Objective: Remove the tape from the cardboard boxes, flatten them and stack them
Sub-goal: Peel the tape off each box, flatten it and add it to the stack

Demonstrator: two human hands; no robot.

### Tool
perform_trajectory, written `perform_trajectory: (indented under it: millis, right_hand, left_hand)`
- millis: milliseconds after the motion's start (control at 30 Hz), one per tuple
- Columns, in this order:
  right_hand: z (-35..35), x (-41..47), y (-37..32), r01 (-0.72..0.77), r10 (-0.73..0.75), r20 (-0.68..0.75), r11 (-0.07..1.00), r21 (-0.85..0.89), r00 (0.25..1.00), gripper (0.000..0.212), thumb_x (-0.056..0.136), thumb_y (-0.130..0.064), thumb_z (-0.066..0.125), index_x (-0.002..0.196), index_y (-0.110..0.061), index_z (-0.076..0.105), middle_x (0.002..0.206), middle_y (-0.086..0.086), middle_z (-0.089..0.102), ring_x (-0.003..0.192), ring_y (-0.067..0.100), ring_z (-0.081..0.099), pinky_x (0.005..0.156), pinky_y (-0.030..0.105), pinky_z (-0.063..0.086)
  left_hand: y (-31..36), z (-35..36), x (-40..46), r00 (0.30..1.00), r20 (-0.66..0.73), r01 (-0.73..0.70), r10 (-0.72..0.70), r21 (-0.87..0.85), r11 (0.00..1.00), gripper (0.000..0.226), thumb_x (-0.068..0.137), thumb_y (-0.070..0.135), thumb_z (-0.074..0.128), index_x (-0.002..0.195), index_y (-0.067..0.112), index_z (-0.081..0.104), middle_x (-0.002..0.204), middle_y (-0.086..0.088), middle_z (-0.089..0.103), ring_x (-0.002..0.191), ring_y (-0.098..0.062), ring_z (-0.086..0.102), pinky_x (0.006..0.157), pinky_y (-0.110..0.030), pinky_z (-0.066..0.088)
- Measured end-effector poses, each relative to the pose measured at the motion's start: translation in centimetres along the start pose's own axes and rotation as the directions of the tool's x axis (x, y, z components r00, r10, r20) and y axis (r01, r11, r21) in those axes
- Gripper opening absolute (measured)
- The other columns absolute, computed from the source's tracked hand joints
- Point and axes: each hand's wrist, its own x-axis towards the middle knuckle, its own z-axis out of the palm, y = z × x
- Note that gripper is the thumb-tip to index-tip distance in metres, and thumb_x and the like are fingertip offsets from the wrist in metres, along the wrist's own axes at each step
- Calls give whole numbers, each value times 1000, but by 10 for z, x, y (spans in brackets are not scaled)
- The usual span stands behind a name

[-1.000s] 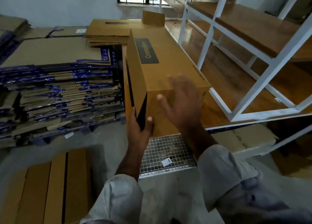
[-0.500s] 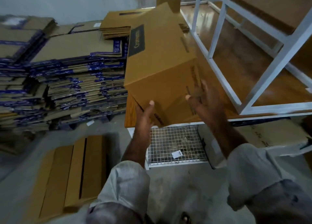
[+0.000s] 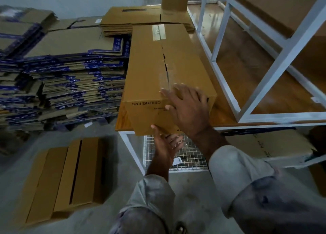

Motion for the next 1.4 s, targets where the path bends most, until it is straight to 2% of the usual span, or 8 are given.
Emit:
perform_trajectory:
  millis: [233,367,467,600,733,967,1167,1400]
  right_hand:
    - [13,22,6,-39,41,48,998,-42,998,53,97,-54,59,147,-47,45,147,-2,50,134,24,44,108,49,31]
    - [20,23,12,-37,36,47,999,22,998,51,99,-55,56,149,-49,43,149,-1,48,134,25,44,109,50,28]
    - [22,21,13,-26,25,39,999,35,999,51,100,-52,54,149,-49,42,151,2,47,134,28,44,108,52,28]
    - [25,21,14,-26,25,8,998,60,1000,51,100,-52,52,149,-49,41,148,4,50,131,30,46,105,51,29]
    - [21,20,11,-42,42,9,997,71,999,53,95,-51,56,145,-43,43,144,6,54,127,31,51,104,52,32]
    - [-9,72,11,-194,154,182,955,226,971,46,96,-58,26,120,-37,60,117,-10,58,110,14,51,99,45,41]
    - [9,140,22,-129,109,403,991,22,909,46,101,-53,45,145,-40,48,151,-1,44,136,24,39,108,52,35]
    - [25,143,23,-120,117,234,993,-4,965,35,101,-44,46,128,-28,61,126,-4,61,113,16,53,93,40,48]
  left_hand:
    - [37,-17,-8,949,-192,-126,250,495,860,52,101,60,48,114,11,61,112,-17,69,95,-32,68,75,-40,54]
    - [90,-9,-29,444,52,-599,895,759,253,26,100,36,58,80,20,58,71,-2,65,69,-23,63,66,-39,55]
    - [147,29,-56,162,352,-642,922,747,-173,17,99,29,59,83,20,58,73,8,58,68,-6,55,64,-26,47]
    - [207,68,-52,404,669,-562,624,720,-408,45,96,41,53,130,13,65,130,-8,64,120,-23,59,98,-41,50]
    - [216,71,-22,677,647,-483,351,750,-451,59,100,53,46,144,14,55,148,-9,54,136,-27,49,114,-51,37]
    - [214,68,-11,682,664,-384,306,682,-623,76,87,66,31,145,21,50,150,0,49,136,-21,43,114,-42,27]
    - [221,68,-5,676,686,-366,270,631,-684,64,94,69,45,136,21,53,136,1,53,124,-20,46,102,-41,32]
    - [222,62,5,640,723,-401,262,605,-688,76,87,81,33,134,23,48,134,4,47,124,-18,42,105,-41,30]
